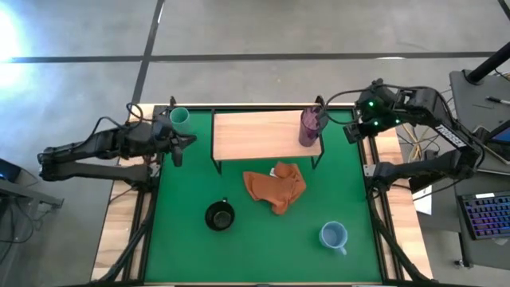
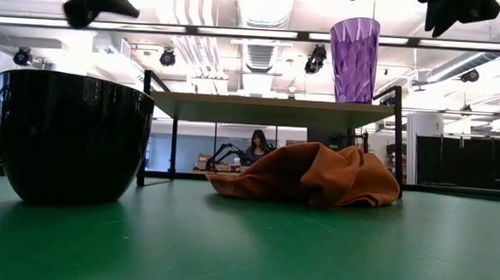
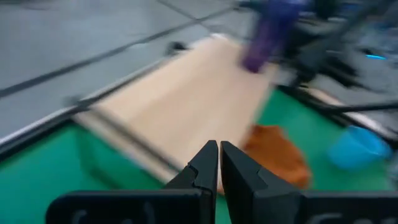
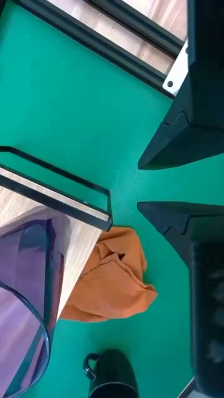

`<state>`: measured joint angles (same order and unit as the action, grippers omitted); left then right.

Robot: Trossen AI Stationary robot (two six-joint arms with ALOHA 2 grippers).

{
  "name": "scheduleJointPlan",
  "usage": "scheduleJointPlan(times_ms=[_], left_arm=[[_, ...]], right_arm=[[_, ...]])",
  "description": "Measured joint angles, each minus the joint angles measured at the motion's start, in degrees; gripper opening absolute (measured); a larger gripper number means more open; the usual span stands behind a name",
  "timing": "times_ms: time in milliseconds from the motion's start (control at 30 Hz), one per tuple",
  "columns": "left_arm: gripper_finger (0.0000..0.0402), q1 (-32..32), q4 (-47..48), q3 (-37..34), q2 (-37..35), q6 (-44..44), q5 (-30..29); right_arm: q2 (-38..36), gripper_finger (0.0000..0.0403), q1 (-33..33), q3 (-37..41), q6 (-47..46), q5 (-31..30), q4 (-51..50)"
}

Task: Stack small to large cups/mugs on shelf
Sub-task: Put the green cup on the shelf

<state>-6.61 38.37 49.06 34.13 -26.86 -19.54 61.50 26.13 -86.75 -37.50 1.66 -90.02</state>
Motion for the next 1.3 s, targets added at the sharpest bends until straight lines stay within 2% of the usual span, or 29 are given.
scheduleJointPlan(times_ms=[133,200,233,300,400,533,633,767,833,933,1067,1100,1133,1200,1300], left_arm=[[0.0004,-1.12,10.68,0.84,-1.12,-5.59,-16.67],[0.0004,-1.89,14.78,1.78,-2.05,-5.89,-21.77],[0.0004,-2.46,15.53,2.27,-2.04,-5.91,-22.43],[0.0004,-3.88,16.60,3.47,-1.39,-5.78,-21.26],[0.0005,-6.44,19.59,6.99,0.45,-5.59,-15.00],[0.0031,-9.68,24.98,12.82,6.68,-3.76,-8.38],[0.0067,-12.00,30.76,18.27,11.29,-0.41,-8.65],[0.0116,-17.42,33.77,25.67,17.52,5.07,-13.71],[0.0132,-22.68,33.47,28.97,20.02,8.02,-10.50],[0.0140,-33.94,33.86,32.09,23.45,13.02,-1.26],[0.0141,-49.30,34.25,32.31,28.86,19.70,7.90],[0.0141,-51.99,34.08,32.23,30.22,21.70,12.29],[0.0141,-53.95,33.85,32.17,31.51,23.03,16.97],[0.0141,-56.22,33.73,32.17,34.12,25.02,22.67],[0.0141,-56.30,33.73,32.38,37.70,27.25,24.29]], right_arm=[[-0.75,0.0086,0.02,-0.13,0.13,-0.35,0.02],[-1.14,0.0086,0.02,-0.13,0.46,-1.82,0.02],[-1.27,0.0085,0.02,-0.13,0.44,-3.10,0.02],[-1.47,0.0087,0.05,-0.13,0.44,-5.74,0.02],[-1.60,0.0098,0.15,-0.15,0.54,-8.10,0.02],[-1.48,0.0123,0.15,-0.15,1.40,-9.19,0.02],[-1.47,0.0145,0.15,-0.17,0.86,-10.04,0.02],[-1.99,0.0174,0.15,-0.19,0.46,-10.74,0.00],[-2.50,0.0186,0.15,-0.19,0.44,-10.76,0.00],[-3.24,0.0196,0.15,-0.19,-0.29,-10.86,0.02],[-4.57,0.0198,0.15,-0.20,-1.53,-11.79,0.00],[-4.92,0.0198,0.15,-0.19,-1.63,-11.81,0.01],[-5.20,0.0198,0.15,-0.19,-2.06,-11.81,-0.02],[-5.91,0.0198,0.15,-0.19,-2.65,-11.81,0.00],[-6.70,0.0198,0.14,-0.21,-3.80,-11.82,-0.02]])
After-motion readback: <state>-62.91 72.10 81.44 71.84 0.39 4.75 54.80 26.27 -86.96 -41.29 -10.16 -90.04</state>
